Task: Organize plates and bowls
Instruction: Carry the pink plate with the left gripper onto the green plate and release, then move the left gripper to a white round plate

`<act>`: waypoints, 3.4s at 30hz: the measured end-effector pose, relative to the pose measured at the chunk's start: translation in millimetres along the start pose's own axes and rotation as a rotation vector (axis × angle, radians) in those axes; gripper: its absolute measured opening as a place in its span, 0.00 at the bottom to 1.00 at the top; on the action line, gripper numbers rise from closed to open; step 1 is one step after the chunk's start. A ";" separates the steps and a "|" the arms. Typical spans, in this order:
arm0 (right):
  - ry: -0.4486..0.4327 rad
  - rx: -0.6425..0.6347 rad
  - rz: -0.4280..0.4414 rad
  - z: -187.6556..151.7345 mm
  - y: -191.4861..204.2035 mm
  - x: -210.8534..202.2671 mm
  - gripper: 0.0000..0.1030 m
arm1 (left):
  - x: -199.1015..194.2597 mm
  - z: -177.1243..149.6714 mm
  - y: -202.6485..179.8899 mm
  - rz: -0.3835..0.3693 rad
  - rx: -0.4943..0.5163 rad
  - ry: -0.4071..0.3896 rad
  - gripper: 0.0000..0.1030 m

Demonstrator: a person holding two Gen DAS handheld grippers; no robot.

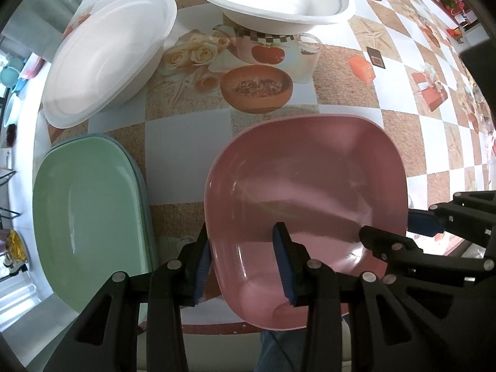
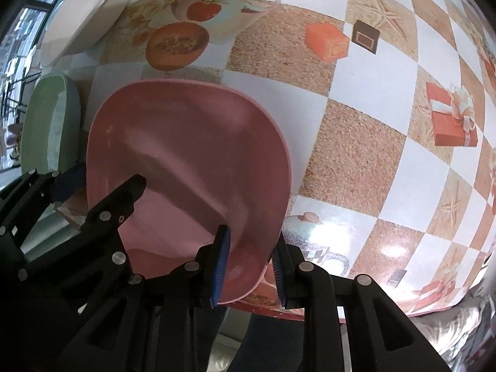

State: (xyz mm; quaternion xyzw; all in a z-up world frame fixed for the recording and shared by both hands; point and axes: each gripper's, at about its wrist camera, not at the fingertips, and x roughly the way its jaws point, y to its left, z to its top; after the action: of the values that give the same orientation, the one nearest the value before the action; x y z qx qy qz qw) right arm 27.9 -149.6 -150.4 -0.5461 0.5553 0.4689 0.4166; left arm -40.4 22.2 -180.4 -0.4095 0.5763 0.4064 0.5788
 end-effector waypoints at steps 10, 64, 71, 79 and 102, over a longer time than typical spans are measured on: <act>0.008 0.038 0.027 2.0 -2.6 -9.1 0.26 | -5.6 -2.8 12.5 0.009 0.001 0.002 0.26; 0.022 -0.145 0.181 45.1 140.5 -22.8 0.27 | -74.7 -45.5 163.9 0.188 -0.270 -0.116 0.26; 0.001 -0.166 0.169 53.3 166.8 -18.1 0.27 | -70.1 -41.7 170.1 0.216 -0.272 -0.130 0.66; -0.063 -0.156 0.136 43.4 139.4 -35.1 0.78 | -69.4 -44.9 171.4 0.224 -0.291 -0.126 0.81; -0.168 0.315 0.084 61.2 -34.4 -63.7 0.94 | -111.5 78.0 80.8 0.108 -0.095 -0.230 0.90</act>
State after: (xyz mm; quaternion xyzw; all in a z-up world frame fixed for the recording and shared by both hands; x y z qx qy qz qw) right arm 62.7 -74.9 -103.6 -0.4091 0.6075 0.4370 0.5221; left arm -91.1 122.9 -69.3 -0.3553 0.5074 0.5082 0.5984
